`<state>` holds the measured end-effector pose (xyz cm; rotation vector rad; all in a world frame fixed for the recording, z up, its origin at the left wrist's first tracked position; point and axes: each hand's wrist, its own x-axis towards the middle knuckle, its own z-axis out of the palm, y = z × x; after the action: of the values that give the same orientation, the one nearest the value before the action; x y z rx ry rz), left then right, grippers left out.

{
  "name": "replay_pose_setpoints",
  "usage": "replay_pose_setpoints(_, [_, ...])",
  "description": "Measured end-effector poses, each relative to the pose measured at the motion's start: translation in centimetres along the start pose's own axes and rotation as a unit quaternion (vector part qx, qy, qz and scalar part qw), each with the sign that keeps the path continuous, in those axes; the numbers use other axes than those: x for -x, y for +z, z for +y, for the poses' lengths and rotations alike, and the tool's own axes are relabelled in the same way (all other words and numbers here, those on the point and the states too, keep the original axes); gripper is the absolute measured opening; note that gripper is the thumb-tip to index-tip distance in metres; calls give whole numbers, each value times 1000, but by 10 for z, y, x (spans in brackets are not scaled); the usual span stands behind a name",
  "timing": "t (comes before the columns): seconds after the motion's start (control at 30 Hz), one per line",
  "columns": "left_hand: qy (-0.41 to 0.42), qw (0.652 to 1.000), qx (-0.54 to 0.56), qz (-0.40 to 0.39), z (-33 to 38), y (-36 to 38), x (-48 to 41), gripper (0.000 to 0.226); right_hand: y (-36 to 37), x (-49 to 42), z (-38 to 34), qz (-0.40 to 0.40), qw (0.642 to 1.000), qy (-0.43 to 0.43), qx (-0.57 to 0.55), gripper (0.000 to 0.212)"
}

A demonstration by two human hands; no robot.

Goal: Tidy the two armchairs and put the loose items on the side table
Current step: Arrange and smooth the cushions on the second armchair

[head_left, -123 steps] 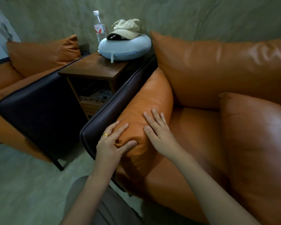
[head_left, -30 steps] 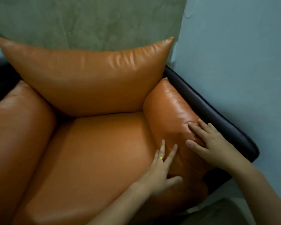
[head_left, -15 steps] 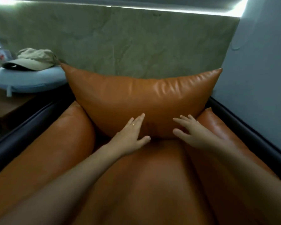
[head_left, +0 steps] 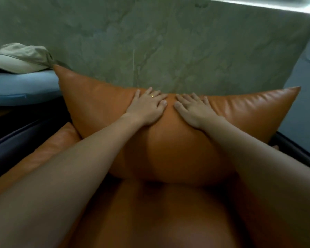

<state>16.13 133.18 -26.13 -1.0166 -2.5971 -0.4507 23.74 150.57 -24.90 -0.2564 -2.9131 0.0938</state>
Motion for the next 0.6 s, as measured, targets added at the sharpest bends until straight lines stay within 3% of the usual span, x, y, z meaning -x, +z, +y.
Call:
replay_pose_setpoints(0.17, [13, 998, -26, 57, -18, 16, -9, 53, 4, -13, 36, 34, 996, 47, 60, 68])
replay_pose_setpoints(0.4, [-25, 996, -77, 44, -59, -2, -8, 58, -19, 11, 106, 52, 982, 132, 125, 67])
replay_pose_setpoints(0.6, [-45, 989, -136, 37, -91, -28, 5, 64, -38, 28, 161, 84, 968, 213, 97, 73])
